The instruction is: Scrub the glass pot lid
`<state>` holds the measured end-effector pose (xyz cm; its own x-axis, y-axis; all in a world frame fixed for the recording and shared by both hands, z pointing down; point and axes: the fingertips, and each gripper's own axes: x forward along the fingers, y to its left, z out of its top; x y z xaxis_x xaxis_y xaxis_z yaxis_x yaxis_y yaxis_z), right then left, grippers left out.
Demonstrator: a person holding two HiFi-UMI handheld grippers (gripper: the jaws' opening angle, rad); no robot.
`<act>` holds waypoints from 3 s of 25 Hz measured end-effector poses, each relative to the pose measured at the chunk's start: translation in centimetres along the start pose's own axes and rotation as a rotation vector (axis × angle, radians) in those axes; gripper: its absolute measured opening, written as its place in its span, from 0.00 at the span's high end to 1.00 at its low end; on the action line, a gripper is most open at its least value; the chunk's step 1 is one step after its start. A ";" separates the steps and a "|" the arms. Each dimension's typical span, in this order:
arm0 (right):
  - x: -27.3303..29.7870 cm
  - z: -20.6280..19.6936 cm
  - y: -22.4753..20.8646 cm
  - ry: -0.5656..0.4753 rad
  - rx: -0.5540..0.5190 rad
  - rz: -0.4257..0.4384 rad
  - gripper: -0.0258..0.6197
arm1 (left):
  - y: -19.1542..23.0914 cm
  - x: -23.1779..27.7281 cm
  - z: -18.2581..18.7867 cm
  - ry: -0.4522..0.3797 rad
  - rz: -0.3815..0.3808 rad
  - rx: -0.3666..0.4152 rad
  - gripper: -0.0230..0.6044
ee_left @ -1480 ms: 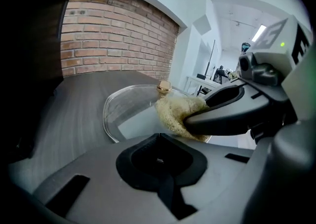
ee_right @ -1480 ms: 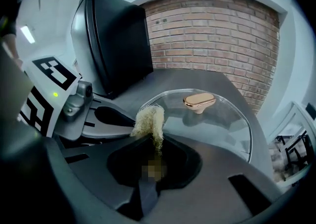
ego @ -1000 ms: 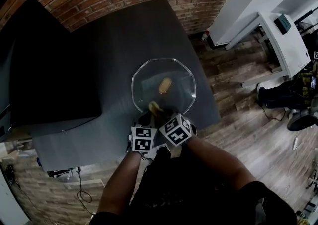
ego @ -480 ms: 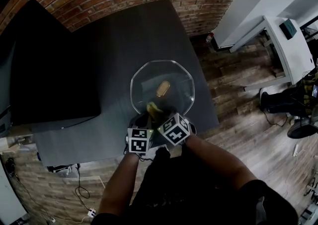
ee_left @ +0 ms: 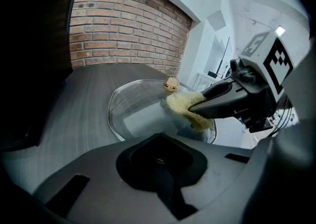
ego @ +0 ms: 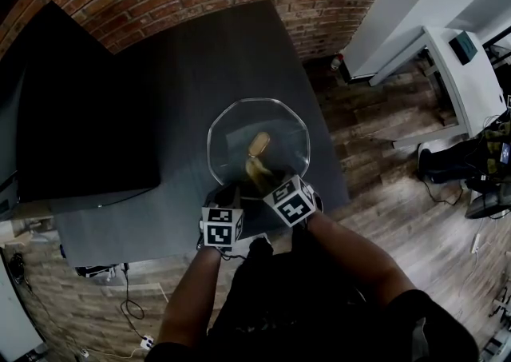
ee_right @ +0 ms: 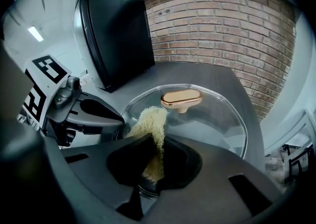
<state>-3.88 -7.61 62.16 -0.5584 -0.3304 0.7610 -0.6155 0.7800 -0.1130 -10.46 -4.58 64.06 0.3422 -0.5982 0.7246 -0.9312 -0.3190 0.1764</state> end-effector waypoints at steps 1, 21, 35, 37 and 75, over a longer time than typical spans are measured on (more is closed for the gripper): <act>-0.2 -0.1 -0.4 0.002 0.008 -0.005 0.88 | 0.0 0.0 0.0 0.002 0.000 -0.003 0.91; -2.6 -1.7 -9.0 -0.032 0.145 -0.137 0.88 | -0.1 -0.1 -0.1 0.020 0.015 -0.015 0.91; -3.4 -3.1 -13.5 -0.016 0.216 -0.195 0.88 | -0.2 -0.1 0.0 0.016 0.025 -0.029 0.91; -3.4 -3.4 -14.0 -0.013 0.229 -0.203 0.88 | -0.2 -0.1 -0.1 0.016 0.024 -0.031 0.91; 3.9 11.8 -2.6 0.152 -0.615 0.232 0.88 | -1.0 -0.2 0.1 -0.002 0.033 -0.094 0.91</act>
<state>-11.05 -17.15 57.91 -0.5256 -0.0742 0.8475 -0.0353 0.9972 0.0654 -9.54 -4.22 63.70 0.3111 -0.6089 0.7297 -0.9497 -0.2283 0.2144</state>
